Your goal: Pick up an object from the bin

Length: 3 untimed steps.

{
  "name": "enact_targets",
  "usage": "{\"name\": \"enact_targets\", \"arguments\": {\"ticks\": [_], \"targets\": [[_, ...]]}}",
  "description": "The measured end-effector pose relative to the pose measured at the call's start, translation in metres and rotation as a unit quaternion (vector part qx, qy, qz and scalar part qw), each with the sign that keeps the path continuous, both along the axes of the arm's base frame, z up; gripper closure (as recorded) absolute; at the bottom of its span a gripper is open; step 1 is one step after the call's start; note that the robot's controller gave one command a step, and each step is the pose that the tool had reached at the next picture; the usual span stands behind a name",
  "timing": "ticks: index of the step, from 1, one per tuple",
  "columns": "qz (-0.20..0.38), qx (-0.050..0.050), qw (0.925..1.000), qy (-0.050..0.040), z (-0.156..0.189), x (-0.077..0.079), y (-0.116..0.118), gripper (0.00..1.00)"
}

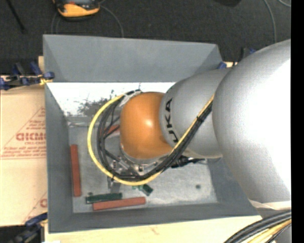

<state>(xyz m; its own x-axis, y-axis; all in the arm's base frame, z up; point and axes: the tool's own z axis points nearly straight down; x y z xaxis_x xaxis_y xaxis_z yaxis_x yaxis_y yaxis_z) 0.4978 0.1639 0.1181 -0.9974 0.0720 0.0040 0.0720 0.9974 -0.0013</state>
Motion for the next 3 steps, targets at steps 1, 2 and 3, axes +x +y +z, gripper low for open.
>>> {"name": "enact_targets", "arguments": {"ticks": [1,2,3], "targets": [[0.011,0.001,0.9999,-0.0029,0.059,-0.011,-0.010,0.00],[0.010,0.001,0.9999,-0.0028,0.059,-0.011,-0.010,0.00],[0.056,0.001,0.9984,-0.0072,0.035,-0.012,-0.005,0.00]]}}
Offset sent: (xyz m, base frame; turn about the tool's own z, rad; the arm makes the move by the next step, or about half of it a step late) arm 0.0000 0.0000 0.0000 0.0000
